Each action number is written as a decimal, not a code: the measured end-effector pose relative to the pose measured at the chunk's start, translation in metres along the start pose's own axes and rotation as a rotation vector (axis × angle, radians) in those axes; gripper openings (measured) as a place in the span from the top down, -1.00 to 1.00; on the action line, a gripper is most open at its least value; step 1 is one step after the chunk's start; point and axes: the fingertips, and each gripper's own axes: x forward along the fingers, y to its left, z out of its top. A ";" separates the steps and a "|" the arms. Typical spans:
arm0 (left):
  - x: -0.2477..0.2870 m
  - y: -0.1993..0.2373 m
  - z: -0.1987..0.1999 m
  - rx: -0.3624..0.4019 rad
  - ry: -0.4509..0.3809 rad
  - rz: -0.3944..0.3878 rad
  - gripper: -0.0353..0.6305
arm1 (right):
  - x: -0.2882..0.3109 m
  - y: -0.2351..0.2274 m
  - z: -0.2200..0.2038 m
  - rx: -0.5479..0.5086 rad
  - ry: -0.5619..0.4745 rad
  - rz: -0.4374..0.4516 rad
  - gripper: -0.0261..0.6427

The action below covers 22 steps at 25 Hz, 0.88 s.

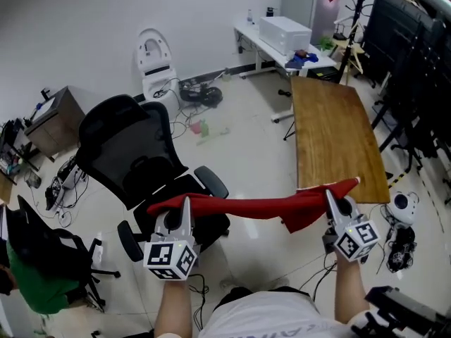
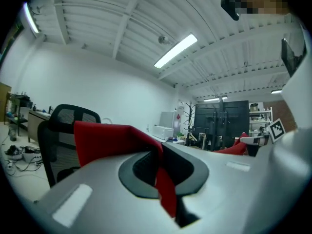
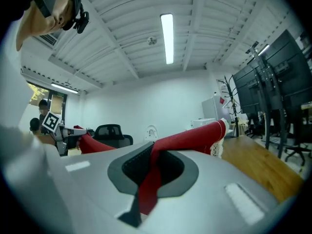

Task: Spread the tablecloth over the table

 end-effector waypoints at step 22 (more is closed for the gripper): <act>0.138 -0.403 -0.042 0.088 0.055 -0.420 0.85 | -0.308 -0.289 0.037 0.054 -0.119 -0.447 0.86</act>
